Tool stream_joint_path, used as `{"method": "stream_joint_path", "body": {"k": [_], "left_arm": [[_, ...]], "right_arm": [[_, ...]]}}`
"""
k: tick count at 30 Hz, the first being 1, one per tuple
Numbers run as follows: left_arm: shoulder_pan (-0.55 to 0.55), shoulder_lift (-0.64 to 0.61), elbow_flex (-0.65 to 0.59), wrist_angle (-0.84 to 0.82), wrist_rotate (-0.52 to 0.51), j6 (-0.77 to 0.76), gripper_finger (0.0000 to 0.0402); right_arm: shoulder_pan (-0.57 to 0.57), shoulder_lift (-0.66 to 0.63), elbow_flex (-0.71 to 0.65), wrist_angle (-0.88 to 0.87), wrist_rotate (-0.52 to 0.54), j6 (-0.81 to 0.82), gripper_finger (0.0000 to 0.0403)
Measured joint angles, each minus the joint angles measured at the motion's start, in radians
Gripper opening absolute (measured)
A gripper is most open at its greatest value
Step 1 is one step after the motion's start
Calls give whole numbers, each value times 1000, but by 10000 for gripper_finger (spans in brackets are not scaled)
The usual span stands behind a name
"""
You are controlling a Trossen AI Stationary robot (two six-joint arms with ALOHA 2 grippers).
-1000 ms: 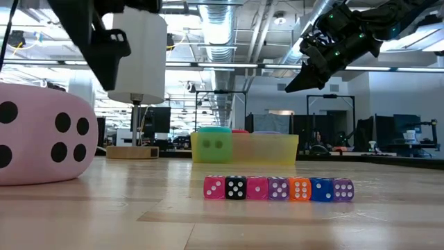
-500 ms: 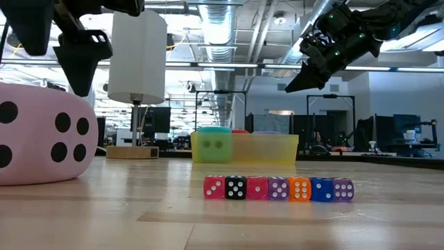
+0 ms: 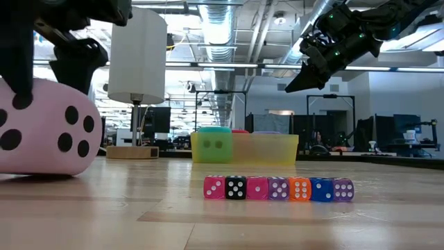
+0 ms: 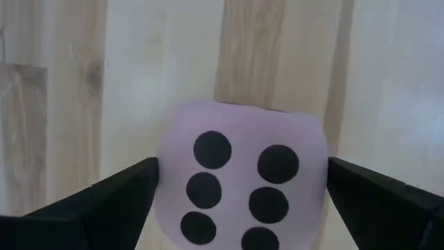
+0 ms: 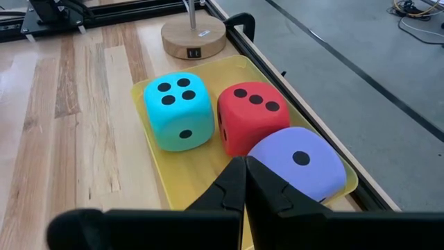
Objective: Pick & Place Dice
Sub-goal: Put the big pink dice into the yellow bin
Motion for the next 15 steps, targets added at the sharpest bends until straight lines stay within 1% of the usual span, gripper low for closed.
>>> {"method": "stream_joint_path", "body": {"k": [12, 15], "left_arm": [[-1, -2, -12, 26, 8, 2, 398], [-1, -12, -13, 48, 6, -18, 398]], "right_arm": [[0, 0, 0, 0, 0, 0, 0], [0, 0, 0, 0, 0, 0, 0]]}}
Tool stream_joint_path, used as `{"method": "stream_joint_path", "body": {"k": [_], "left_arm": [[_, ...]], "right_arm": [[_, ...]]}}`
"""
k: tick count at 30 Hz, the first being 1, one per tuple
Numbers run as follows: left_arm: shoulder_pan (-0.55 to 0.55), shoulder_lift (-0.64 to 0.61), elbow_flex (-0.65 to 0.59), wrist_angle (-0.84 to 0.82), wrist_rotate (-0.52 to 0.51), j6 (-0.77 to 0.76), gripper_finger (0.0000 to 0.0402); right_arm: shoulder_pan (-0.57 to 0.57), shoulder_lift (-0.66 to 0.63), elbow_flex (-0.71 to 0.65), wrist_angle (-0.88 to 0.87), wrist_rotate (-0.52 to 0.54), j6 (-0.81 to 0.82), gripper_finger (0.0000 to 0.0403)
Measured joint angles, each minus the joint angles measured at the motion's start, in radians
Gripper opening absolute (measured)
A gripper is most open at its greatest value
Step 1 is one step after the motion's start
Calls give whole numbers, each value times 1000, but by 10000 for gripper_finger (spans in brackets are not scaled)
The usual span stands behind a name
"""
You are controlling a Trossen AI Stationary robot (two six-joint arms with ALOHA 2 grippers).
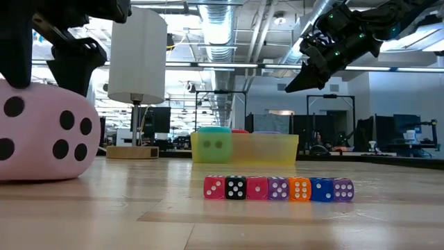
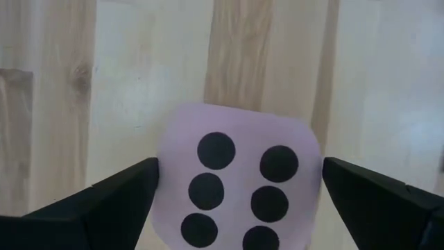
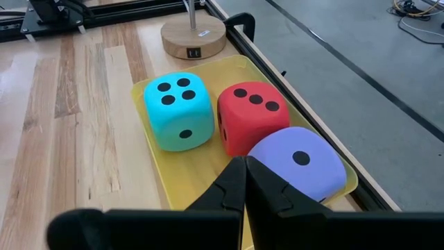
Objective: Pick & Place Dice
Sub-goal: Put the big pink dice into the yellow bin
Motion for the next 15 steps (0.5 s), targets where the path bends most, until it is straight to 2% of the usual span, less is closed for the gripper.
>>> {"method": "stream_joint_path", "body": {"k": [9, 15], "left_arm": [[0, -24, -1, 11, -8, -4, 398], [0, -24, -1, 5, -72, 97, 398]], "right_arm": [[0, 0, 0, 0, 0, 0, 0], [0, 0, 0, 0, 0, -1, 0]]}}
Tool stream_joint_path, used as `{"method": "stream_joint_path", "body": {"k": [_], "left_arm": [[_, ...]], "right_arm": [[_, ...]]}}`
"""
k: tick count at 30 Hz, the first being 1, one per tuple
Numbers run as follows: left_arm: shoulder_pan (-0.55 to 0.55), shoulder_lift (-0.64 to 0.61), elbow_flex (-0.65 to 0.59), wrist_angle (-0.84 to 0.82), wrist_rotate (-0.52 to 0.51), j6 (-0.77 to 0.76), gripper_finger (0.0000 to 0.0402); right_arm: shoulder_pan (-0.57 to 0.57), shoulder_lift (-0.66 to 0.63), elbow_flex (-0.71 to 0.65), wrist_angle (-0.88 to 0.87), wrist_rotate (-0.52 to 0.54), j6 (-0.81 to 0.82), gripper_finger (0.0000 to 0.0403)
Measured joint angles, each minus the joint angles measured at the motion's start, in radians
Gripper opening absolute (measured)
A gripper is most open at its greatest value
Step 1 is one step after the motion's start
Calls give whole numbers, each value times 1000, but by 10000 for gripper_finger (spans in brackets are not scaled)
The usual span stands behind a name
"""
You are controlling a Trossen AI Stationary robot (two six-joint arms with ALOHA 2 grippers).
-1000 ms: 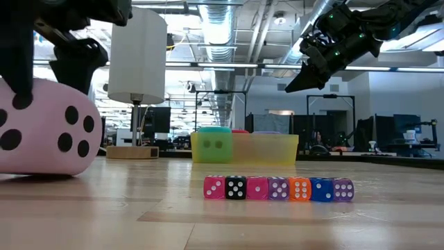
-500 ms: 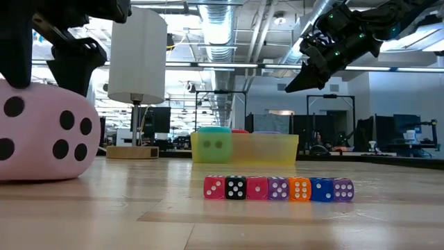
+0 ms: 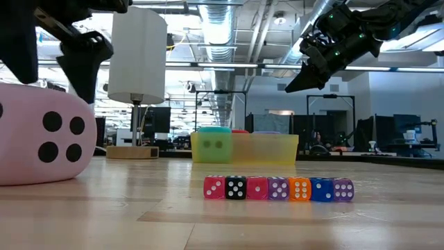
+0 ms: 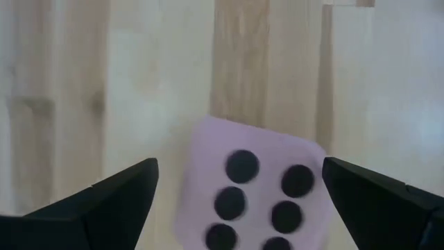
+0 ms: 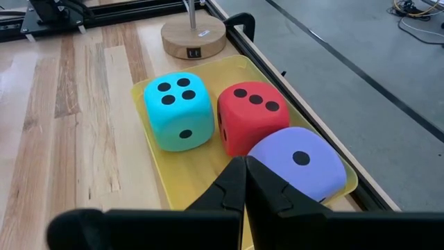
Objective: Pick & Place Dice
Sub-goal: Put the big pink dice into the yellow bin
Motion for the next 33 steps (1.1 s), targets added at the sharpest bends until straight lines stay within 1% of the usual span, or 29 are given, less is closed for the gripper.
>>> {"method": "stream_joint_path", "body": {"k": [5, 10, 14, 18, 33], "left_arm": [[-1, 0, 0, 5, -2, 18, 398], [-10, 0, 0, 4, 44, 18, 398], [-9, 19, 1, -21, 53, 18, 398], [-7, 40, 5, -23, 92, 20, 398], [-10, 47, 3, -31, 100, 60, 398]], "right_arm": [[0, 0, 0, 0, 0, 0, 0], [0, 0, 0, 0, 0, -2, 0], [0, 0, 0, 0, 0, -1, 0], [0, 0, 0, -7, 0, -1, 0], [0, 0, 0, -40, 0, -2, 0]]}}
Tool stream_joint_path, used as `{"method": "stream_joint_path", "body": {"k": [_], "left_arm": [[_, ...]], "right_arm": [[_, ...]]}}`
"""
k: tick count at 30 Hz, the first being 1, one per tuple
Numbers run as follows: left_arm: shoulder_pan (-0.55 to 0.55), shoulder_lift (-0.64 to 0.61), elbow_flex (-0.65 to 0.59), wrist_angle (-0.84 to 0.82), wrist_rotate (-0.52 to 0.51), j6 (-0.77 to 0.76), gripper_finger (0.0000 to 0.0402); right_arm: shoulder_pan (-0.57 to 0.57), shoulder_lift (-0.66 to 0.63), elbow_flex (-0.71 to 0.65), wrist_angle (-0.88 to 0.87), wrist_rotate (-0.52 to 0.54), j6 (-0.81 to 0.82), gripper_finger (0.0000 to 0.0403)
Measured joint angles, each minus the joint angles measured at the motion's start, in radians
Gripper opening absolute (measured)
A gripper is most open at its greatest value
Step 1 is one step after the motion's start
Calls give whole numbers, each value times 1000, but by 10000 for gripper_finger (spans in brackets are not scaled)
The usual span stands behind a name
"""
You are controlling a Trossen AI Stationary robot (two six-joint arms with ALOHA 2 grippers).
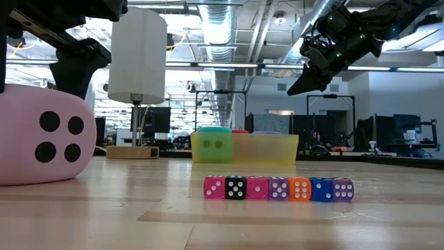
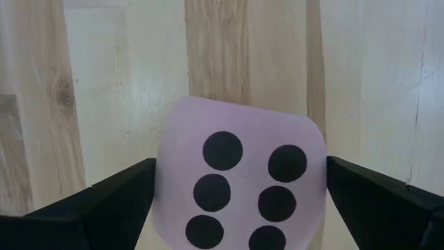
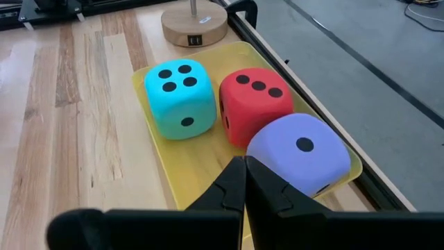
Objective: Pick & Place Dice
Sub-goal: Put the big pink dice into the yellow bin
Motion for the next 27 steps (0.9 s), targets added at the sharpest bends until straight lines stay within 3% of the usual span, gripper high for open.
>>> {"method": "stream_joint_path", "body": {"k": [8, 21, 27], "left_arm": [[0, -4, -73, 76, 9, -4, 398], [5, -45, -84, 229, -5, -8, 398], [5, -45, -82, 320, -109, 1, 398]], "right_arm": [[0, 0, 0, -3, 0, 0, 0], [0, 0, 0, -3, 0, 0, 0], [0, 0, 0, -2, 0, 0, 0]]}}
